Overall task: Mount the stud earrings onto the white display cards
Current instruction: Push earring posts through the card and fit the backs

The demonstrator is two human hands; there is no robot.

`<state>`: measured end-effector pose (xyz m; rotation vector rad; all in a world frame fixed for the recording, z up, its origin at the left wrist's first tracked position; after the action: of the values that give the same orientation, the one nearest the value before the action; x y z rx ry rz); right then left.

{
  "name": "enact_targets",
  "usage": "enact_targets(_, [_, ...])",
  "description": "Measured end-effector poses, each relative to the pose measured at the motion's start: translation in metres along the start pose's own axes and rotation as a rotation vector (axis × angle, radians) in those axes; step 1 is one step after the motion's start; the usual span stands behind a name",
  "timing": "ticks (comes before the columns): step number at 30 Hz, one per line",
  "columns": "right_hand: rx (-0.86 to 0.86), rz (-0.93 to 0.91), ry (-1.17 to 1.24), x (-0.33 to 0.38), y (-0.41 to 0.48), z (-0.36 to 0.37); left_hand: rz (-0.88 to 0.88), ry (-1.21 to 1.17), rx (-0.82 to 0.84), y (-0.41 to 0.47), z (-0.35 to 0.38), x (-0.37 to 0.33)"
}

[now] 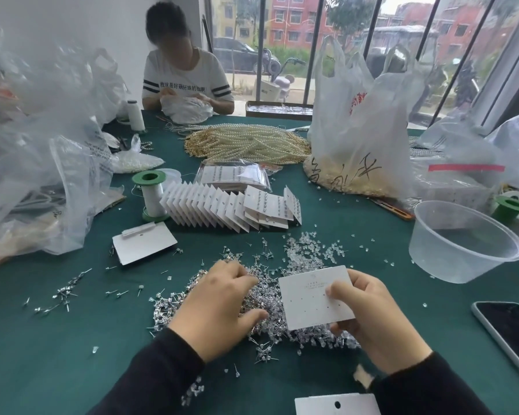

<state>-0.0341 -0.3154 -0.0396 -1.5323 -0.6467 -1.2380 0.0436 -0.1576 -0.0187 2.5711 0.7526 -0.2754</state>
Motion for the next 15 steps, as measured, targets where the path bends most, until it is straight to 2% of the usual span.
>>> enact_targets(3, [0.007, -0.001, -0.003, 0.001, -0.001, 0.001, -0.032, -0.01, -0.075, -0.001, -0.011, 0.011])
enact_targets(9, [0.011, -0.01, 0.001, 0.002, -0.003, 0.003, -0.048, -0.034, 0.009, 0.0, 0.002, 0.01])
enact_targets(15, [0.006, -0.019, 0.01, 0.001, -0.004, 0.006, -0.132, -0.134, -0.151, 0.0, -0.012, 0.015])
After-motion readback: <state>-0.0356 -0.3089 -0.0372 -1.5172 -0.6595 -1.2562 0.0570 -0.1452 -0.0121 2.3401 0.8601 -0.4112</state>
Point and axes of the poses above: each hand's wrist, its own y-axis towards the middle knuckle, its own z-axis out of the palm, x = y × z, the point moved 8 cm from there along y, towards the middle knuckle, and after that the axes turned 9 degrees about z, right-handed, at the moved point
